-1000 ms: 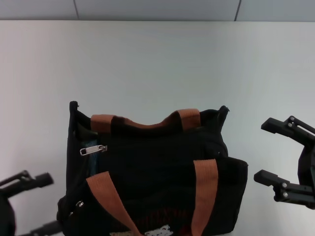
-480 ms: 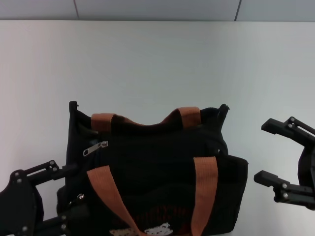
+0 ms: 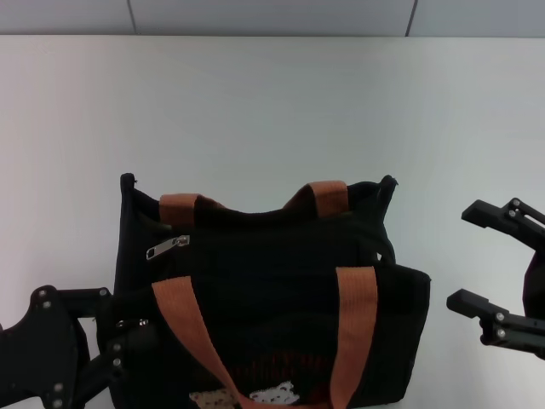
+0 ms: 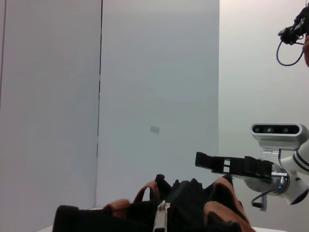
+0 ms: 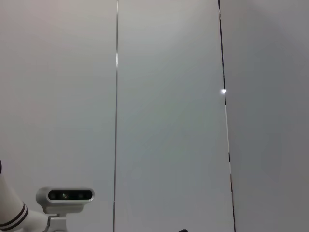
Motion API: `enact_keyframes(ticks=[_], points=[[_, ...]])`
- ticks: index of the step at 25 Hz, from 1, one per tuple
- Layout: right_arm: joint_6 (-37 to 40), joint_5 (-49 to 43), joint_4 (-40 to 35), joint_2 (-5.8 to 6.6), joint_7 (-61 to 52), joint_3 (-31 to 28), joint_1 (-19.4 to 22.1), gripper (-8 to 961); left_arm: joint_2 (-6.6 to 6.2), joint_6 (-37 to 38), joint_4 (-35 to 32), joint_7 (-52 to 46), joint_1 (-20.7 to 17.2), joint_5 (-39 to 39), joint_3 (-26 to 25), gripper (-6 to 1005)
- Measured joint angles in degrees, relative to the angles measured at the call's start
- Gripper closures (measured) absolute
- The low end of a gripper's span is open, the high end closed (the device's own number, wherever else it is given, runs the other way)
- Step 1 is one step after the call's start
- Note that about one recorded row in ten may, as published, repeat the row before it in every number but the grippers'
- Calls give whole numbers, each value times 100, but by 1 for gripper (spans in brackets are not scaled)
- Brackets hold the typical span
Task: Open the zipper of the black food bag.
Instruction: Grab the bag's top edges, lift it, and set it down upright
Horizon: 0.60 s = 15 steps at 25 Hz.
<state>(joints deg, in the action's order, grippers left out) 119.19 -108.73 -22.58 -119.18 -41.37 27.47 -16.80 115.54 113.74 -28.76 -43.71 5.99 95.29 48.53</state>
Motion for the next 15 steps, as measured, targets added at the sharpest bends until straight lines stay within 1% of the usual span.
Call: enact_keyframes(ticks=[2,8,10,11,15], points=[[-1,1,0,0,1,-30,8,101,7,-14,-1,3,0,-8,-1,652],[-1,2,0,-4,3,-70,11,100,35,-31,-5,85,-10,-25,-15,786],[-7,2,0,-6,4,-72,12,100,79,-31,-7,220,-37,-26,-107,792],[-9,6,1,-7,5,-101,16,100,144,-31,-7,373,-72,-21,-302,796],[10,8,9,-9,6,-167,24,100,190,-32,-7,506,-98,-7,-472,802]])
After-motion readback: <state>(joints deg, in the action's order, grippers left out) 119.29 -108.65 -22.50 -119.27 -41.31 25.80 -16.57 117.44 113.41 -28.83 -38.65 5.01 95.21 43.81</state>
